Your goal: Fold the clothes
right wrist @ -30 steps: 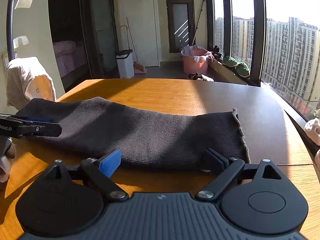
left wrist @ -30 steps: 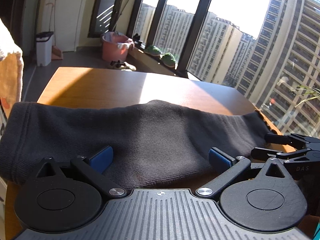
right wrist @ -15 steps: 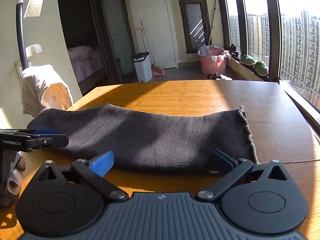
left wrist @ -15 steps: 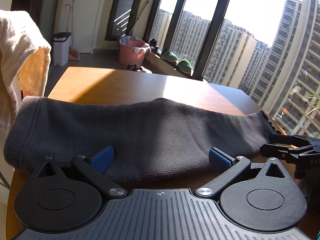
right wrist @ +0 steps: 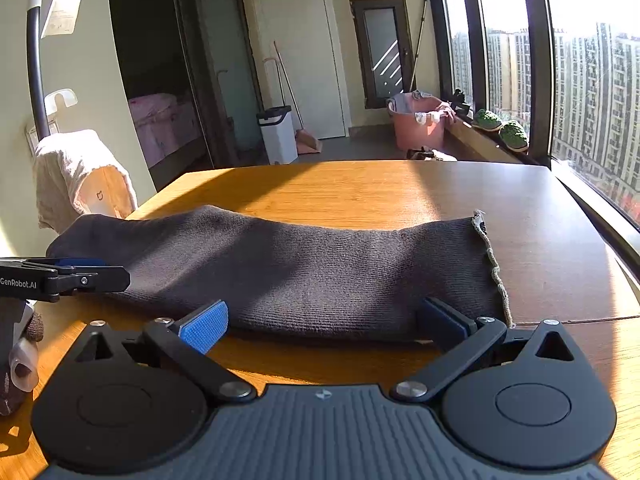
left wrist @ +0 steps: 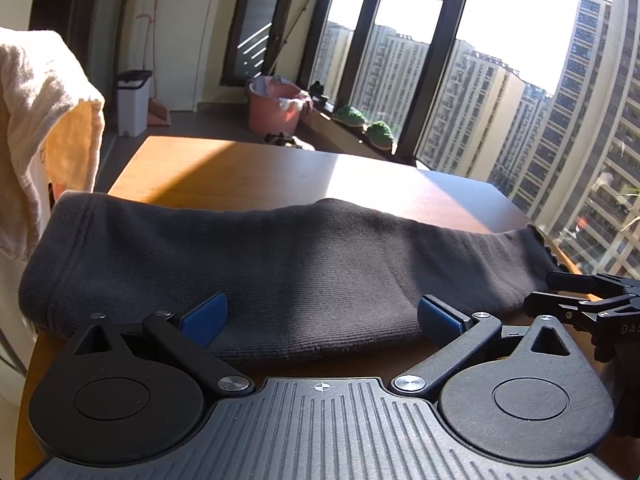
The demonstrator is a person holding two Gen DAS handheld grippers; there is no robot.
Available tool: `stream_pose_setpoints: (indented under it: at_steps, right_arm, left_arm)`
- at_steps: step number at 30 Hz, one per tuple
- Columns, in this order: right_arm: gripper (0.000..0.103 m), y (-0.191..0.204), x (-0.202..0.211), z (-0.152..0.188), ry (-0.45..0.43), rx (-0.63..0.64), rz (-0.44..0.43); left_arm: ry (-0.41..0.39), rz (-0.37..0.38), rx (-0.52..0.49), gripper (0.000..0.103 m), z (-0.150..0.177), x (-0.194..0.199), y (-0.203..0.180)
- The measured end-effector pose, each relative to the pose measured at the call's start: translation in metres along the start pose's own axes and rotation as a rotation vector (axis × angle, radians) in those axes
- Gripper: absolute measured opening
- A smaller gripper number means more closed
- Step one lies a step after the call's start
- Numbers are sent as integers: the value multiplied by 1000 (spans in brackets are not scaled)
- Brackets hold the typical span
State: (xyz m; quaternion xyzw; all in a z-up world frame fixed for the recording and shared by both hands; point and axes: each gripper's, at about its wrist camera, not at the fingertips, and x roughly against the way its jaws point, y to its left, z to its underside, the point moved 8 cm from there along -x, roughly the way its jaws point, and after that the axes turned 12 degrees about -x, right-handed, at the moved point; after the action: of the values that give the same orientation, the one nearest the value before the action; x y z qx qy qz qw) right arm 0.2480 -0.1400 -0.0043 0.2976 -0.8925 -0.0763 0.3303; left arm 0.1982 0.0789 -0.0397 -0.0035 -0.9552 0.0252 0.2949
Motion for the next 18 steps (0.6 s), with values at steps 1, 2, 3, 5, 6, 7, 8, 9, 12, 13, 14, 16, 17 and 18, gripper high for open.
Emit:
stream_pose_setpoints:
  at_steps: [1,2,3,5,6,7,8,9,12,13,14,16,17,18]
  right_arm:
    - [103,0,-1,0,1,3,0]
    - [103,0,-2,-1,3,6,0]
    - [103,1,-3,-1,3,7,1]
    - [103,1,-4,-1,4,11,3]
    - [103,1,-4,-1,4,13,4]
    - [103,1,-3,-1,4,13,4]
    - [103,-1,-3,-1,3,8,-2]
    - [103,-2,-2,-2,2,2,-7]
    - [103,-3,-2,-2,-1,-14,-20]
    - [103,-3,-2,-2,-1,-18,-24]
    - [103,-2,-2,-2,-1,-17,-22]
    - [103,0,-2,-1,-1,-8,-15]
    - [103,2,-3,0,0,-4,-10]
    - [103,3,-2,1,-1,-2,-6]
  left_arm:
    - [-2,-1,4,103,0,0,1]
    - [-2,-4,6,103,0,1,1]
    - [-1,-9,6,103,1,1,0]
    - [1,-16,6,103,2,2,0]
    - [-1,-16,9,103,2,3,0]
    - [-2,-18,10,103,3,4,-1]
    - [-2,-22,10,103,3,4,-1]
    - [-2,-26,9,103,3,5,-1]
    - [-3,-21,16,103,3,5,-2]
    - [-3,-20,17,103,3,5,-1]
    - [-3,-20,17,103,3,6,-1]
    - [-3,-19,18,103,4,6,-1]
    - [-2,-19,20,103,4,7,-1]
    - [-1,-20,20,103,3,7,0]
